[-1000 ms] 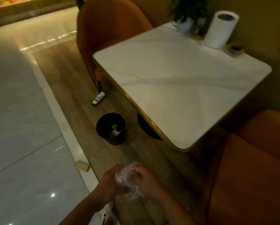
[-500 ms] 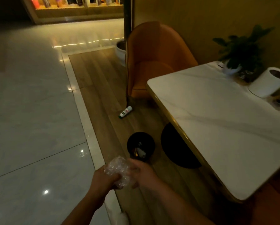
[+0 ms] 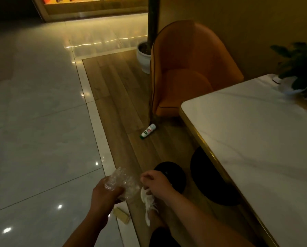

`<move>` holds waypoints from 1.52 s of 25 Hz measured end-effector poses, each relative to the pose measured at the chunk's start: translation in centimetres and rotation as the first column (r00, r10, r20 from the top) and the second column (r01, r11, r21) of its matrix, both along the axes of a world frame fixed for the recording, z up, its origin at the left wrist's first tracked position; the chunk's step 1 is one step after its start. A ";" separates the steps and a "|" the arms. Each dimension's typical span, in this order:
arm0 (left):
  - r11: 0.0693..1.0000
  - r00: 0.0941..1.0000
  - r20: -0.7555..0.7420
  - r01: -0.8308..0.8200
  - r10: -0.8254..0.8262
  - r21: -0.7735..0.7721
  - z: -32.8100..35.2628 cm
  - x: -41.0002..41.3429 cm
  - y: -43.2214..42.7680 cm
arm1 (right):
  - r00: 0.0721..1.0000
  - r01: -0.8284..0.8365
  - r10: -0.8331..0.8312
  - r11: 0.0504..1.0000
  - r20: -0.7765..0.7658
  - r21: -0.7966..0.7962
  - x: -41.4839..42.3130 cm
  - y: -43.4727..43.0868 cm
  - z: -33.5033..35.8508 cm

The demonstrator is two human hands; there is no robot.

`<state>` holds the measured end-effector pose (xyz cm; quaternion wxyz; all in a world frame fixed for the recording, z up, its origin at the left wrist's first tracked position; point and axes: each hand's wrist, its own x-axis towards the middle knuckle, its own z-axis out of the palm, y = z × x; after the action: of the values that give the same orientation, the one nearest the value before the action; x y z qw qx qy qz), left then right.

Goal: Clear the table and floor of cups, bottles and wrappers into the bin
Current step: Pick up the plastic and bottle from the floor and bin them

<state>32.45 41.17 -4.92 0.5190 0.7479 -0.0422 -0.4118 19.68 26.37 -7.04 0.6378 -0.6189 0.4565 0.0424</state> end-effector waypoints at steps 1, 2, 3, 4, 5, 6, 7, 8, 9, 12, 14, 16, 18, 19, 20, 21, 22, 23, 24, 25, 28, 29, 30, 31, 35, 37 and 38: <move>1.000 1.000 0.003 -0.001 0.001 0.010 -0.5 1.6 -1.7 | 0.999 -0.011 0.010 0.999 -0.032 -0.035 1.5 -2.1 -1.3; 1.000 1.000 0.006 0.001 -0.001 0.024 -0.9 3.3 -3.5 | 0.998 -0.025 0.020 0.997 -0.065 -0.070 2.9 -4.3 -2.6; 0.999 1.000 0.014 -0.001 0.001 0.036 -1.4 5.1 -5.6 | 0.995 -0.037 0.027 0.995 -0.101 -0.098 4.5 -6.7 -4.0; 0.998 1.000 0.025 -0.012 0.011 0.056 -2.0 6.9 -7.6 | 0.989 -0.045 0.029 0.993 -0.142 -0.110 6.0 -9.1 -5.4; 0.996 0.999 0.036 -0.028 0.025 0.080 -3.0 9.0 -10.0 | 0.982 -0.046 0.026 0.993 -0.185 -0.107 7.7 -11.7 -7.0; 0.994 0.998 0.049 -0.043 0.038 0.105 -3.8 10.9 -12.2 | 0.974 -0.046 0.023 0.994 -0.226 -0.099 9.1 -14.1 -8.4; 0.992 0.997 0.061 -0.046 0.039 0.117 -4.3 12.7 -14.4 | 0.964 -0.052 0.025 0.994 -0.264 -0.096 10.4 -16.2 -9.5; 0.992 0.997 0.072 -0.032 0.024 0.120 -4.8 14.4 -16.6 | 0.953 -0.062 0.030 0.993 -0.302 -0.099 11.6 -18.3 -10.7; 0.992 0.996 0.089 -0.010 -0.001 0.122 -5.2 16.0 -18.7 | 0.939 -0.080 0.040 0.991 -0.342 -0.105 12.8 -20.3 -11.7; 0.986 0.988 0.133 0.053 -0.074 0.156 -7.4 20.4 -24.9 | 0.913 -0.117 0.059 0.986 -0.403 -0.121 16.0 -25.9 -14.8; 0.982 0.986 0.137 0.068 -0.093 0.179 -9.3 22.4 -28.4 | 0.904 -0.128 0.072 0.986 -0.422 -0.104 17.5 -28.5 -16.7; 0.974 0.985 0.121 0.097 -0.123 0.206 -11.7 24.1 -31.5 | 0.896 -0.125 0.070 0.987 -0.439 -0.099 18.9 -30.9 -18.6; 0.966 0.982 0.102 0.131 -0.156 0.221 -14.2 25.5 -34.2 | 0.888 -0.122 0.064 0.987 -0.454 -0.100 20.4 -32.9 -20.6; 0.962 0.981 0.094 0.142 -0.168 0.231 -15.8 26.1 -35.2 | 0.880 -0.125 0.063 0.987 -0.471 -0.103 21.1 -33.9 -21.8; 0.957 0.980 0.087 0.154 -0.180 0.245 -17.6 26.8 -36.3 | 0.868 -0.127 0.061 0.987 -0.493 -0.101 22.0 -34.9 -23.4; 0.952 0.978 0.083 0.167 -0.193 0.258 -19.4 27.5 -37.2 | 0.854 -0.123 0.057 0.988 -0.517 -0.095 22.8 -35.7 -25.0; 0.947 0.976 0.072 0.182 -0.207 0.265 -21.3 28.2 -38.1 | 0.842 -0.108 0.044 0.990 -0.538 -0.089 23.8 -36.5 -26.9; 0.943 0.973 0.059 0.199 -0.222 0.266 -23.5 29.2 -39.2 | 0.829 -0.086 0.023 0.993 -0.559 -0.086 24.9 -37.4 -29.1; 0.939 0.972 0.043 0.209 -0.229 0.272 -25.7 30.1 -40.2 | 0.813 -0.061 0.002 0.995 -0.582 -0.081 26.0 -38.1 -31.4; 0.939 0.974 0.025 0.210 -0.225 0.271 -28.2 31.3 -41.2 | 0.799 -0.039 -0.016 0.996 -0.601 -0.079 27.5 -38.9 -34.1; 0.955 0.978 -0.001 0.206 -0.210 0.216 -35.5 35.4 -43.9 | 0.798 0.083 -0.108 0.994 -0.592 -0.069 32.0 -41.7 -42.0; 0.961 0.979 -0.005 0.199 -0.202 0.194 -37.7 36.7 -44.8 | 0.810 0.152 -0.164 0.986 -0.563 -0.068 33.3 -42.5 -44.6; 0.965 0.981 -0.012 0.190 -0.191 0.178 -40.1 38.2 -45.6 | 0.811 0.228 -0.227 0.971 -0.539 -0.066 34.6 -43.1 -47.4; 0.967 0.982 -0.010 0.189 -0.190 0.171 -42.3 39.4 -46.3 | 0.797 0.311 -0.299 0.948 -0.524 -0.067 35.7 -43.6 -49.8; 0.973 0.984 0.000 0.178 -0.180 0.149 -48.8 42.0 -48.2 | 0.699 0.518 -0.485 0.850 -0.525 -0.094 38.1 -44.5 -57.9; 0.972 0.982 0.003 0.185 -0.187 0.145 -51.2 42.2 -48.5 | 0.682 0.547 -0.514 0.831 -0.520 -0.104 38.7 -44.7 -61.1; 0.973 0.983 -0.003 0.182 -0.183 0.145 -52.2 42.1 -48.6 | 0.675 0.556 -0.524 0.824 -0.519 -0.109 38.7 -44.8 -62.4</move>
<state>74.57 -7.45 -57.08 0.4233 0.7786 -0.0837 -0.4557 58.40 -18.46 -69.44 0.4888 -0.4011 0.7740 0.0336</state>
